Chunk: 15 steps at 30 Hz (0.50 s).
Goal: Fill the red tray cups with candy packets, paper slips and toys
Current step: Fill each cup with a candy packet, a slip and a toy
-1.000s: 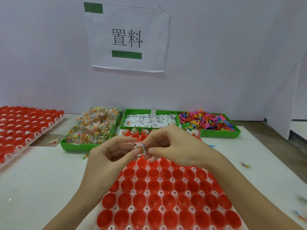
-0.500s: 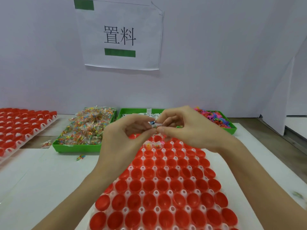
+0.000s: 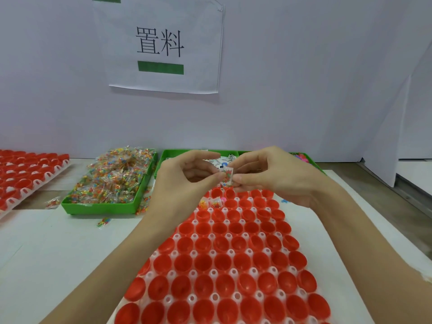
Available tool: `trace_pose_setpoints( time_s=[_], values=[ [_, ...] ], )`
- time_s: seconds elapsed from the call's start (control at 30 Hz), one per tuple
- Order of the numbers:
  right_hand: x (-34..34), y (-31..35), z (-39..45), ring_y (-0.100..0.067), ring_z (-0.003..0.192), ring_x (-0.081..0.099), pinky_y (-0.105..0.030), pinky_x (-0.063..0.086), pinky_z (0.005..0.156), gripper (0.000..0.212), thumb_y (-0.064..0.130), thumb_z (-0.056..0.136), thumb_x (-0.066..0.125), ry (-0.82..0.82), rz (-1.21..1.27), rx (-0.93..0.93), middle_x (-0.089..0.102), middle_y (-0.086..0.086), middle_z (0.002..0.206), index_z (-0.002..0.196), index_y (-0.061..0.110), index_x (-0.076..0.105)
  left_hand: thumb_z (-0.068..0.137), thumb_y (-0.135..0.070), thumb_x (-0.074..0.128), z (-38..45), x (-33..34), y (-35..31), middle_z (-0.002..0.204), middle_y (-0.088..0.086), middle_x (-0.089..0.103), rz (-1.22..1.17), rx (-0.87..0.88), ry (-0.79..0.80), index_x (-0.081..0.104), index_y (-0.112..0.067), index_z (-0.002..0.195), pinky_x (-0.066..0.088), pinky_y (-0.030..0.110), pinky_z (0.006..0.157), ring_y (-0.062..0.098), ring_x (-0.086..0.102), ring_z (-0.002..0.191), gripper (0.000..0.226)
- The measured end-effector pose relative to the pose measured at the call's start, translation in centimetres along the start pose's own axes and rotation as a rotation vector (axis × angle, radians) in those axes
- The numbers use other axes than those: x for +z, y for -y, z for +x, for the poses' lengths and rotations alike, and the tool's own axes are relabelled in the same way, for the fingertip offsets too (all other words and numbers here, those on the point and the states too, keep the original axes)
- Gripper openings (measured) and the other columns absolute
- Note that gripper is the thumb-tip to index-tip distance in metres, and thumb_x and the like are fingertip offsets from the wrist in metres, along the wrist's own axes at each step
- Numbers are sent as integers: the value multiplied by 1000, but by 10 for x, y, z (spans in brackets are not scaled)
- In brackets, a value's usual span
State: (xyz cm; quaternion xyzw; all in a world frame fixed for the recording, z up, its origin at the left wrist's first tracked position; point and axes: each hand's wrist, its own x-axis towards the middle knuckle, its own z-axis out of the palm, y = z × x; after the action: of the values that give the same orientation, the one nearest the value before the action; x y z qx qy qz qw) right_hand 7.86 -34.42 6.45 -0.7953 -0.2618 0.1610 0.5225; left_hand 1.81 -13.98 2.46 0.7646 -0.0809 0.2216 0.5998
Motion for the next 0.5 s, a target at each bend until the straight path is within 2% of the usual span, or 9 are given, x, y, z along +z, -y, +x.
trace_pose_setpoints(
  time_s=[0.07,0.2,0.27,0.33,0.4,0.5],
  values=[
    [3,-2,1,-24,96,76,-24,60,82,19,8,89,78,8,92,-18,79,-10,100,108,11,78,80,-11,87,-1,0,1,85,-1,79,-54,-34,-27,79,-19,105,58,17,74,12,76,80,27],
    [7,-4,3,-23,97,76,-27,60,87,20,9,86,80,-9,85,-71,79,-8,101,106,15,79,81,-17,87,-1,-1,5,86,-5,80,-90,-59,-48,82,-21,98,57,15,75,10,77,82,18],
    [6,-3,3,-21,99,76,-27,59,90,19,15,87,81,22,54,-88,79,-6,102,106,19,80,82,-19,86,-2,-1,6,86,-5,80,-92,-71,-40,82,-22,98,58,17,78,10,78,84,18],
    [7,-1,2,-18,98,76,-23,59,87,18,22,87,82,28,33,-104,80,-3,101,105,22,80,82,-20,86,-1,-1,6,89,-5,81,-76,-64,-32,81,-22,101,60,20,82,10,78,85,20],
    [9,-2,3,-18,93,77,-25,61,83,16,28,85,83,-40,37,-124,80,-4,97,99,22,80,82,-17,86,-2,0,4,93,-6,81,-96,-42,-23,80,-20,105,60,21,81,11,77,86,24],
    [9,-6,5,-17,88,77,-32,60,85,17,37,83,83,-115,-81,-128,79,0,92,93,24,78,80,-17,87,-3,4,3,90,-7,80,-85,-24,0,81,-20,100,59,18,74,11,77,81,21]
  ],
)
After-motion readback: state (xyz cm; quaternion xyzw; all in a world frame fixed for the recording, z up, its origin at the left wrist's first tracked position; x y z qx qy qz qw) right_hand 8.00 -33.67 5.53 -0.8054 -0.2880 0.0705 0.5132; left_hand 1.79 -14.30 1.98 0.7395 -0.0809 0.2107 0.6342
